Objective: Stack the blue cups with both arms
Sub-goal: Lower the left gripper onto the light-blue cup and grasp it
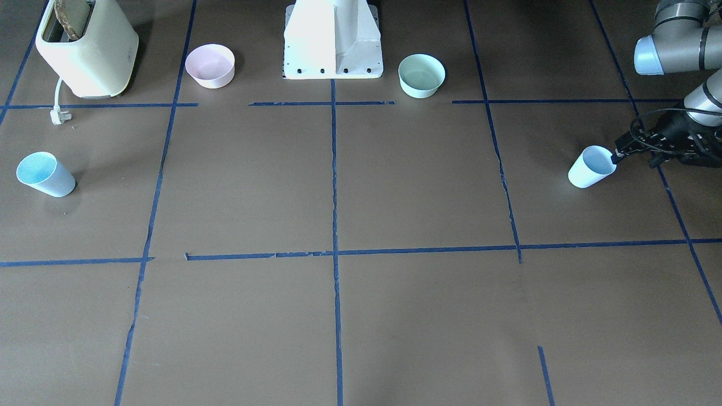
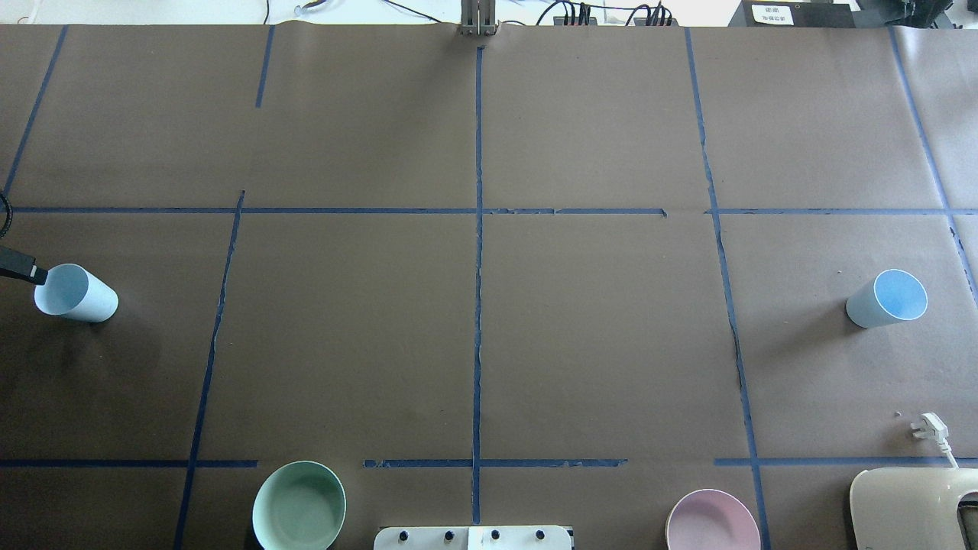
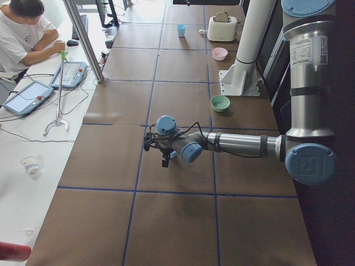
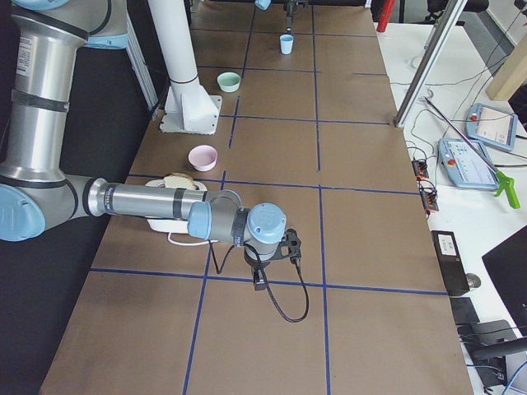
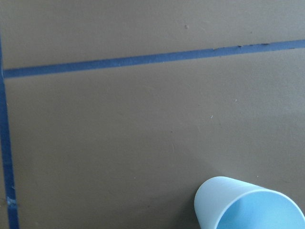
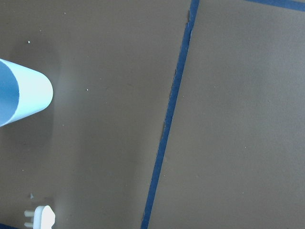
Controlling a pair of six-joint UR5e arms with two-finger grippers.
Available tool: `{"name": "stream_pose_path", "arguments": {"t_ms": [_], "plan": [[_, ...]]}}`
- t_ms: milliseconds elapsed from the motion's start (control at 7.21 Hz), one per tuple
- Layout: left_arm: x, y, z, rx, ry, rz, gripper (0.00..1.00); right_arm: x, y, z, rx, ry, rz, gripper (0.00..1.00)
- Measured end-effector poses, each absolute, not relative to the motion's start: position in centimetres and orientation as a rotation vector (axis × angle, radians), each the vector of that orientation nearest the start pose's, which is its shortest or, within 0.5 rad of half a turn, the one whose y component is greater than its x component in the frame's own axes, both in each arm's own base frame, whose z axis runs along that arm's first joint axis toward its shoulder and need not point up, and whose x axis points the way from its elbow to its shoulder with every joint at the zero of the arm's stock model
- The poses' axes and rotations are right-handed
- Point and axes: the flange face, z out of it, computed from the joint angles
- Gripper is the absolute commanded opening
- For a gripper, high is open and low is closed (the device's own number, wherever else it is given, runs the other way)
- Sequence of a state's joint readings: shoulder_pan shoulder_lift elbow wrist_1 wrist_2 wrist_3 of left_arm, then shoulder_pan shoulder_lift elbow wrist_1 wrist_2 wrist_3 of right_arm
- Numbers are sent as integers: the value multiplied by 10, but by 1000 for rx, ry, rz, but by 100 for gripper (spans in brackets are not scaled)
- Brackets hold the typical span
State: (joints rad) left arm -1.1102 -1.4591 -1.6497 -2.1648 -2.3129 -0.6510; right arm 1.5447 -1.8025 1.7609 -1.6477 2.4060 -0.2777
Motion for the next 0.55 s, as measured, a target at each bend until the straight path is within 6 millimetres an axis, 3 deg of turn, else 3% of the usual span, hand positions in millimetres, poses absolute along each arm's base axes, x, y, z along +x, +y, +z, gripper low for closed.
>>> {"name": "stream_pose_path", "arguments": {"t_ms": [277, 555], "plan": [[165, -443, 609, 46, 893, 40, 97, 49, -387, 670, -5, -846, -236, 100], [173, -440, 614, 29, 887, 51, 41, 49, -387, 670, -5, -846, -236, 100]]}}
